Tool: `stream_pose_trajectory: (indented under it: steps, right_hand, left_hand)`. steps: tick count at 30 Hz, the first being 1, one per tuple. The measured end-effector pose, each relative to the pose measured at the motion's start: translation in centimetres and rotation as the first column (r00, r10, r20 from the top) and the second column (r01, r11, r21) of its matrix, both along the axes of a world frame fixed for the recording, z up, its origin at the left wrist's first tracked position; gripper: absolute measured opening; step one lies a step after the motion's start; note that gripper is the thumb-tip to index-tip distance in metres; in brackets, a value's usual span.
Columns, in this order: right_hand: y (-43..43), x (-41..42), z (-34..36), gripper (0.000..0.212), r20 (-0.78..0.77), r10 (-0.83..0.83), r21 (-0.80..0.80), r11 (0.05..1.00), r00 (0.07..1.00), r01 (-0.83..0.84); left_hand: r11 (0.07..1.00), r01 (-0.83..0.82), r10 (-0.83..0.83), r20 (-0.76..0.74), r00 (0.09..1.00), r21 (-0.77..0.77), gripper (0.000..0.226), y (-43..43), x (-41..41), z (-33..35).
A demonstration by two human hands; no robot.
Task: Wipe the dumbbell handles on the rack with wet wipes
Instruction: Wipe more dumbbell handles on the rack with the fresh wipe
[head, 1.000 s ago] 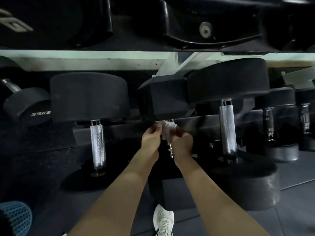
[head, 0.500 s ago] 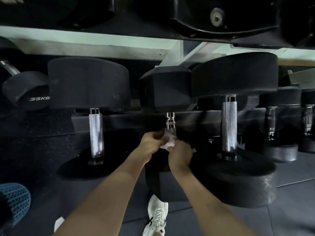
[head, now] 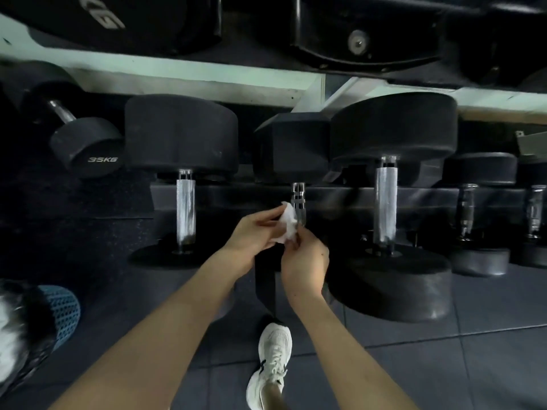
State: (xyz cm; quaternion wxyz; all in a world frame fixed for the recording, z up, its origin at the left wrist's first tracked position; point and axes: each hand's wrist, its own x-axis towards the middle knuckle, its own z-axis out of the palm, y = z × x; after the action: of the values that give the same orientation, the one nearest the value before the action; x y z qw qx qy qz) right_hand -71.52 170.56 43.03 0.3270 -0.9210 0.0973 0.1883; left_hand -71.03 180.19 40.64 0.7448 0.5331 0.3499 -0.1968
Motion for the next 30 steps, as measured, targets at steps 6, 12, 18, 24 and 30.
stream_pose_trajectory:
  steps: [6,12,18,24,30]
  right_hand:
    - [-3.4,-0.9,8.6,0.035,-0.002,0.036,0.311,0.950,0.999,-0.034]
    - [-9.1,0.8,13.3,0.024,0.067,0.076,0.309,0.946,0.995,-0.093]
    - [-16.0,3.3,14.9,0.022,0.086,0.013,0.352,0.935,0.996,-0.042]
    - [-24.4,4.0,14.4,0.021,0.087,-0.041,0.421,0.907,0.995,0.000]
    - [-32.1,5.5,13.8,0.018,0.061,0.069,0.391,0.916,0.996,-0.087]
  left_hand:
    - [0.990,-0.058,0.050,0.067,0.996,0.128,0.036,0.6,-2.4,8.6]
    - [0.930,0.055,-0.113,0.139,0.984,0.364,0.013,-3.0,-1.7,14.7]
    - [0.800,0.091,-0.214,0.141,0.967,0.592,0.007,-9.8,0.0,16.2]
    - [0.646,0.192,-0.350,0.063,0.935,0.739,0.020,-18.0,1.0,16.6]
    - [0.604,0.144,-0.296,0.053,0.954,0.784,0.018,-25.3,1.4,16.6]
